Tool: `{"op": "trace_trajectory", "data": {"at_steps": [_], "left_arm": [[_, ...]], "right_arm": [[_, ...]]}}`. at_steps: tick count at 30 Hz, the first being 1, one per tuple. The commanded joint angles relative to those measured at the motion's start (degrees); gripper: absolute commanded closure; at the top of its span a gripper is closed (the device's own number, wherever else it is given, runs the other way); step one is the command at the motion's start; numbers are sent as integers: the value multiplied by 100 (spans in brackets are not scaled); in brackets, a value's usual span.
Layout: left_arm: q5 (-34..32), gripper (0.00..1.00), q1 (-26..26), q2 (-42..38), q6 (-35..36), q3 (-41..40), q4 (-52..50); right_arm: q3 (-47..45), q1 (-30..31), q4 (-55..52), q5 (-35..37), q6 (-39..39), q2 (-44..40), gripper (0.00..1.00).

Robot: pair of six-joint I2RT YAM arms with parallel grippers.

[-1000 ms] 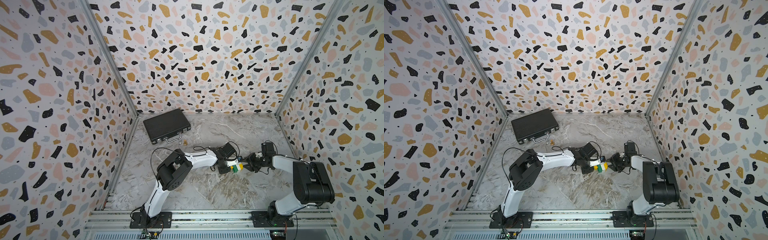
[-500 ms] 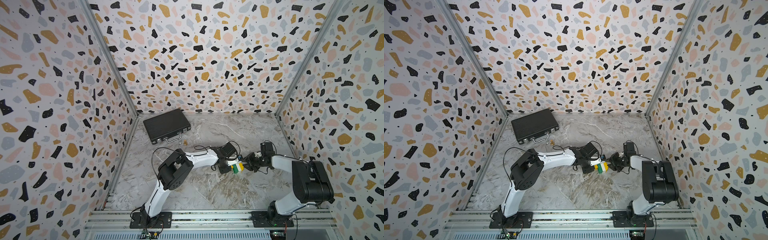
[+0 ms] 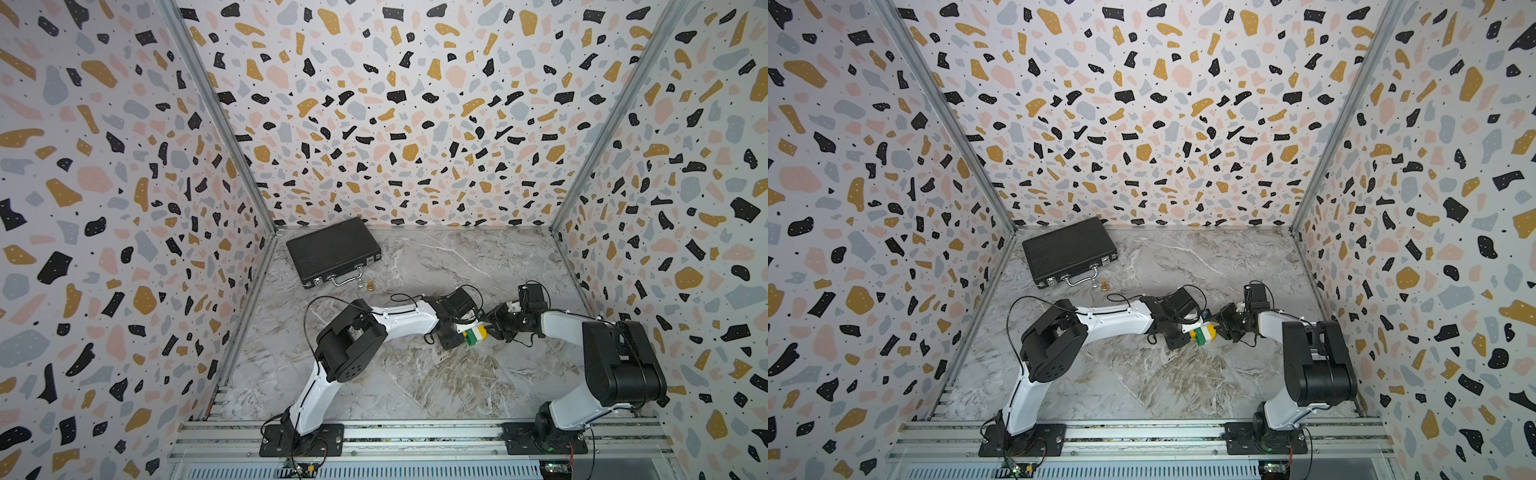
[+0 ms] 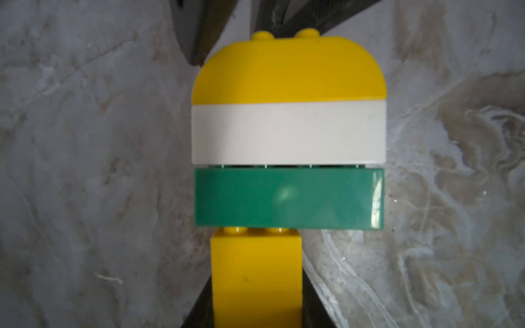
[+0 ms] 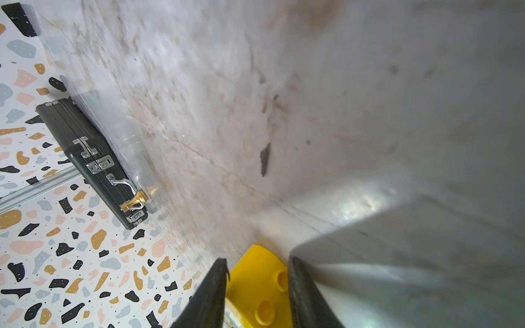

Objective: Assemble an ice cream with lego
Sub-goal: Assemble the lego brick with the lego brick.

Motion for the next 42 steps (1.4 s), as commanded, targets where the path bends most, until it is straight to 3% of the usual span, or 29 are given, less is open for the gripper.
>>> {"op": "trace_trajectory", "data": {"at_steps": [1,10,21,24,42], "left_arm": [[-474,98,-20,593,-126,-509,-866],[-585,98,0,539,-188,-675,-912],[836,97,-40,468,98,-499,-1386],[525,96,-35,575,32,-394,-1536],[108,94,-44,1142,-822,457,-1532]], "right_arm": [[-125,147,-677,242,-62,338,60],[-36,146,-759,312,-216,455,60],[-124,147,-684,299,-227,404,60],[-81,146,-789,325,-313,411,60],[-315,155,-466,176,-205,403,60]]}}
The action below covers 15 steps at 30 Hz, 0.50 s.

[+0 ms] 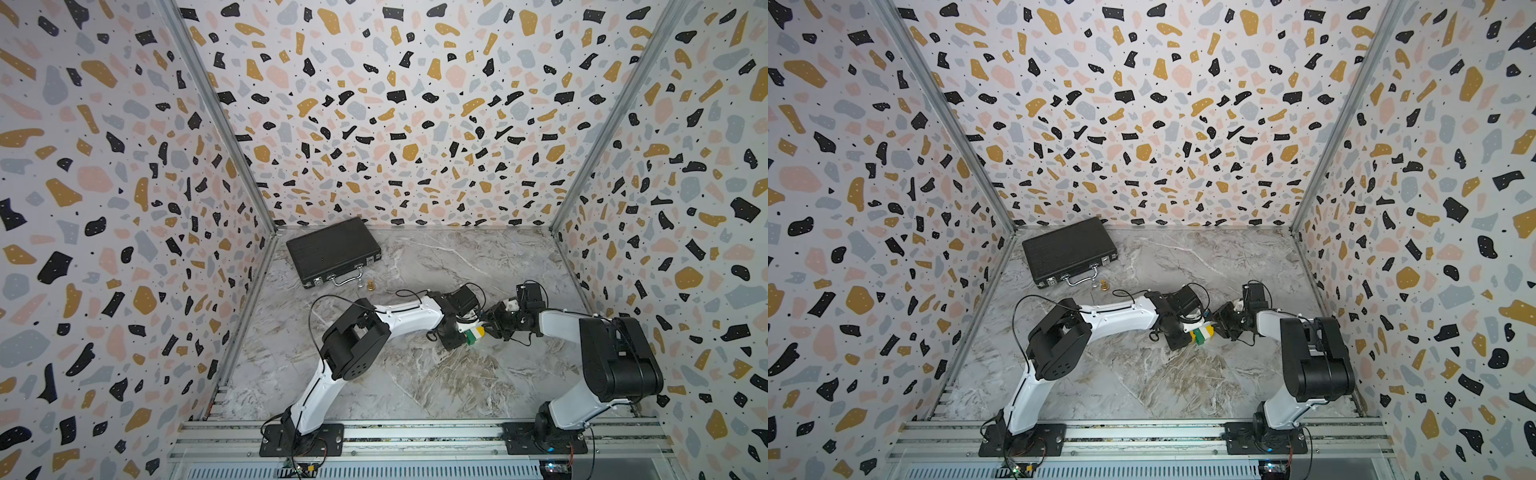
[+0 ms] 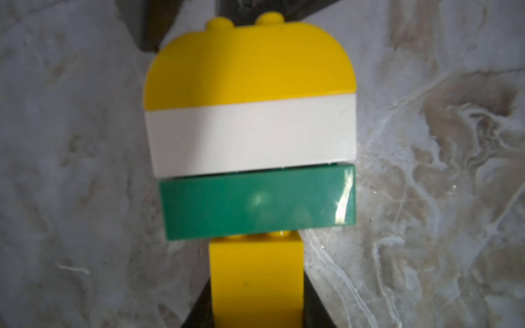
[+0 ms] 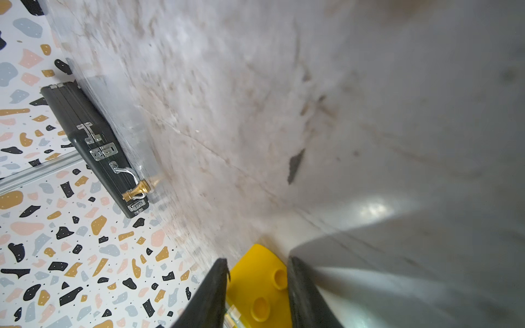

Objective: Assemble an ice cream with lego
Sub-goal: Assemble the lego brick with the lego brick.

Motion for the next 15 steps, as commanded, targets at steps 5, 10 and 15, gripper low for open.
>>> {"op": "trace_trajectory", "data": {"at_steps": [5,10,15], "left_arm": [[-154,93,-42,892,-613,-133,-346],[-103,92,-55,783,-877,-160,73],[-119,93,-96,727,-695,-169,318]], "right_arm": [[-339,155,-659,277,4,248,61],[-362,235,-641,285,39,211,62],[-384,328,-580,277,74,220,63]]}}
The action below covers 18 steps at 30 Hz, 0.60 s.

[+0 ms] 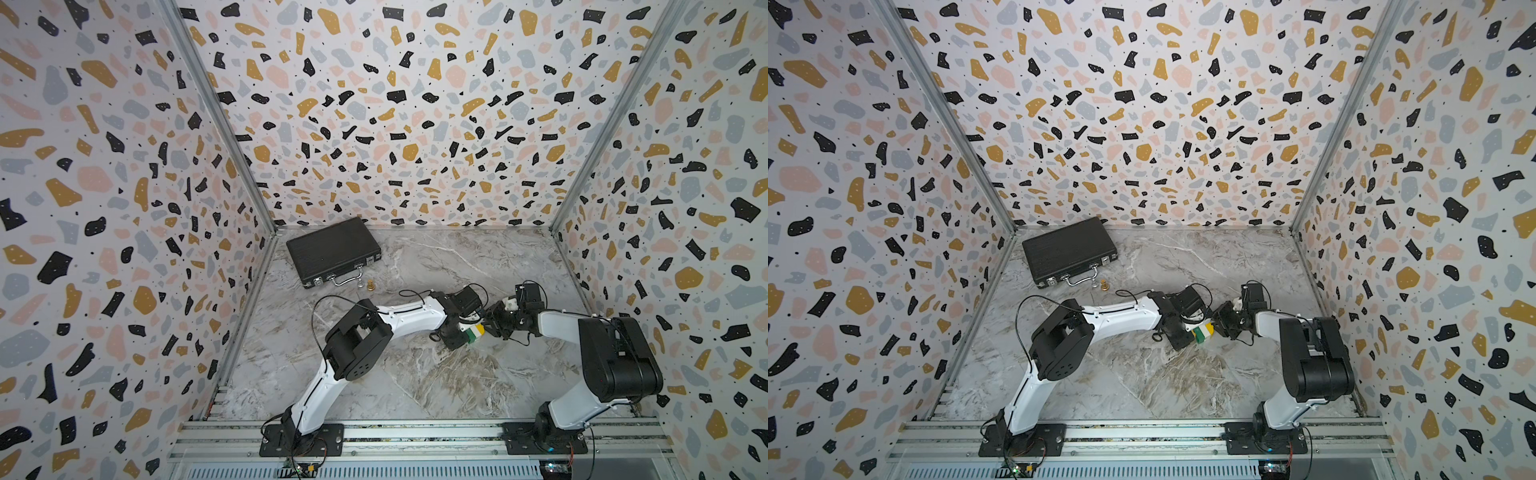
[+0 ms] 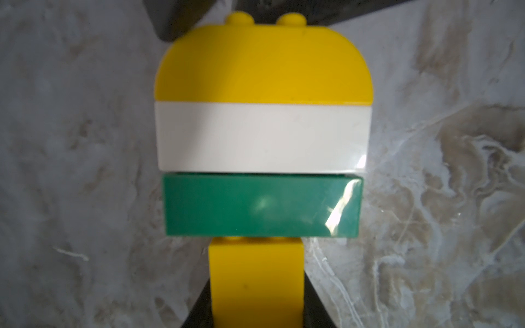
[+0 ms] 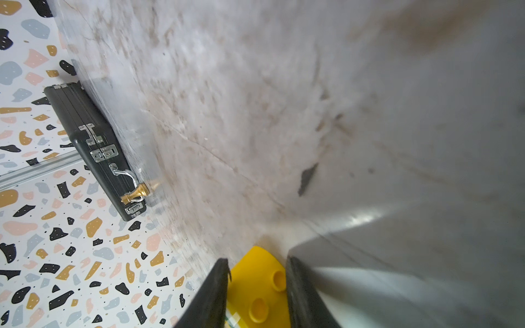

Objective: Assemble an ice cream with lego
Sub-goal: Assemble the lego brick with the lego brick.

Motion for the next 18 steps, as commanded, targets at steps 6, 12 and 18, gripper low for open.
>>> {"op": "trace_trajectory", "data": {"at_steps": [6,12,18], "left_arm": [[-410,92,-38,485,386,-545,845],[-673,91,-29,595,332,-420,974],[-563,88,77,681,33,-152,753]], "right_arm": [[-125,337,-952,-108,-185,472,64],[-137,514,-930,-179,-145,478,66],[-335,680,-756,-116,72,365,66]]}}
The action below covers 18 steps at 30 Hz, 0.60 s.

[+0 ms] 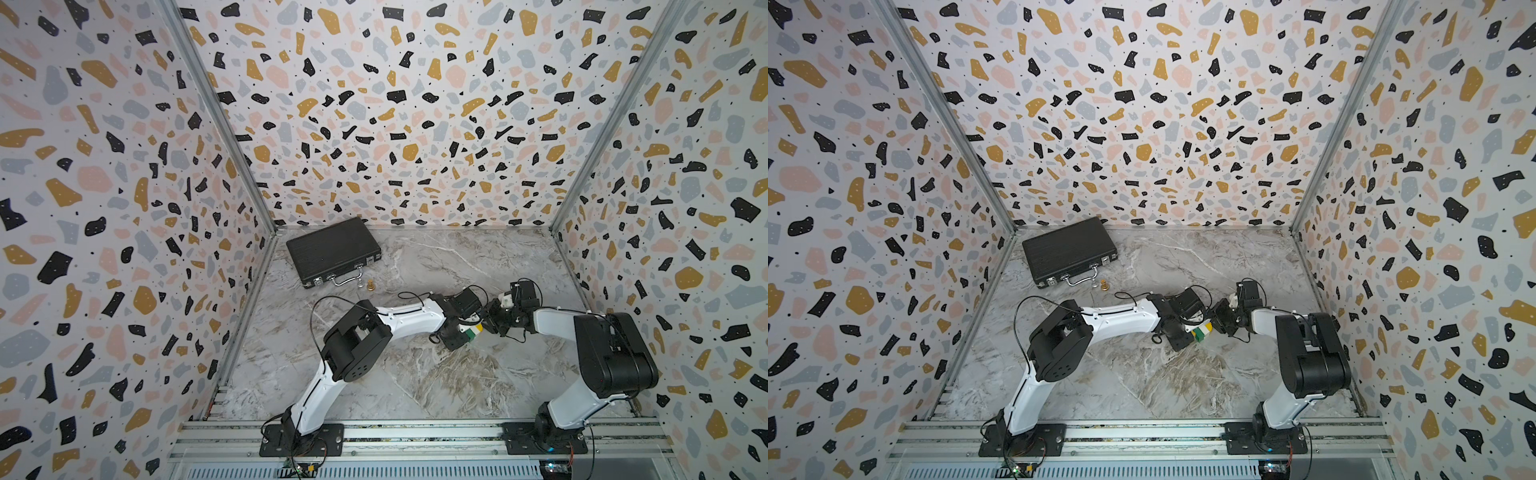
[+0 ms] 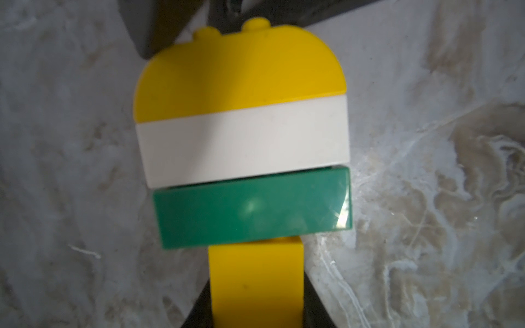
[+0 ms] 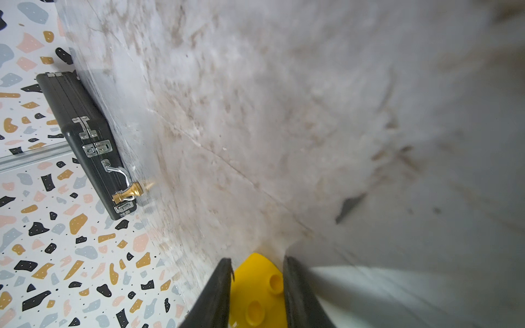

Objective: Assemble an ice cream with lego
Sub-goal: Assemble the lego brick with the lego brick.

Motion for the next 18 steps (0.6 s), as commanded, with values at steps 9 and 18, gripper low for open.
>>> {"op": "trace_trajectory", "data": {"at_steps": [9,18], "left_arm": [[-352,88,256,902,-983,246,233],[-407,86,266,1020,-624,258,296]], "right_arm": [[-899,704,-280,-223,798,15,65],[-1024,941,177,-399,1018,191,65]]}}
